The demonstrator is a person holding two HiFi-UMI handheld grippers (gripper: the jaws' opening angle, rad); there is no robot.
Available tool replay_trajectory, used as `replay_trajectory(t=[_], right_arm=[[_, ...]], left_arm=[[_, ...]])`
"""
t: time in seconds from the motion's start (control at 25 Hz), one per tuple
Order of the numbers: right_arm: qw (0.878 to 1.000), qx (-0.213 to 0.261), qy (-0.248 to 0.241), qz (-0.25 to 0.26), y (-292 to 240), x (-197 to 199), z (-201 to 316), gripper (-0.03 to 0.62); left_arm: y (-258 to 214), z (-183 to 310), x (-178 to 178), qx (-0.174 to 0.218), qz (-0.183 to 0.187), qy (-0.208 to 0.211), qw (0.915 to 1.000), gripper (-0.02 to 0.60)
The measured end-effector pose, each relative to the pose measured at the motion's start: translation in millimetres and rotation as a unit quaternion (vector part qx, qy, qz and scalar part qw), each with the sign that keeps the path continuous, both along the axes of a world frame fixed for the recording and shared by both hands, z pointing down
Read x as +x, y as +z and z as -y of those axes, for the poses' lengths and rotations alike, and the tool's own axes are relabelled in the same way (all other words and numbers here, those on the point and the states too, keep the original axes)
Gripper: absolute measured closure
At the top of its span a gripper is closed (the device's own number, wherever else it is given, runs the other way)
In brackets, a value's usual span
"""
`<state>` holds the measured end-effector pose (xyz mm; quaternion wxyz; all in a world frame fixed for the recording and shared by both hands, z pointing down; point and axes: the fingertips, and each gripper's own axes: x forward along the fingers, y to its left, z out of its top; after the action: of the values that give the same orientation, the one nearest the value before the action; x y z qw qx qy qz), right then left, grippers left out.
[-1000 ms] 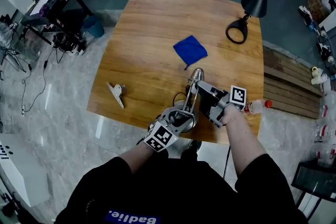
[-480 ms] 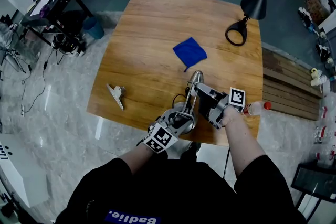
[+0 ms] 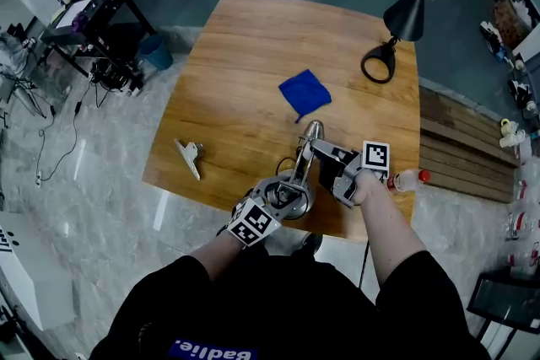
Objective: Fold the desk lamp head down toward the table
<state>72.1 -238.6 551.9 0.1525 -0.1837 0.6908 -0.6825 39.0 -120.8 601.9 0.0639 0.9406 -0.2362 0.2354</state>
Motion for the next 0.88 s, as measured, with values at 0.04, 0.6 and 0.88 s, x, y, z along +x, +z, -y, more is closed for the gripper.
replay_trajectory(t=[0.04,0.6,0.88], right_arm=[[1.0,0.0,-0.001,0.007,-3,-1,0,0.416],[1.0,0.02,-0.016,0.018,-19,29,-33,0.359],[0.996,0.088,0.0,0.015,-59,14,-85,0.359]], left_arm=[[0,0,-2,0.001,0.003,-0.004,1.0,0.381],[-34,-28,-16,0.022,-0.016,-0.108,0.9938,0.376],[-70,-61,-21,0.038,-0.061,-0.078,0.9943,0.376]])
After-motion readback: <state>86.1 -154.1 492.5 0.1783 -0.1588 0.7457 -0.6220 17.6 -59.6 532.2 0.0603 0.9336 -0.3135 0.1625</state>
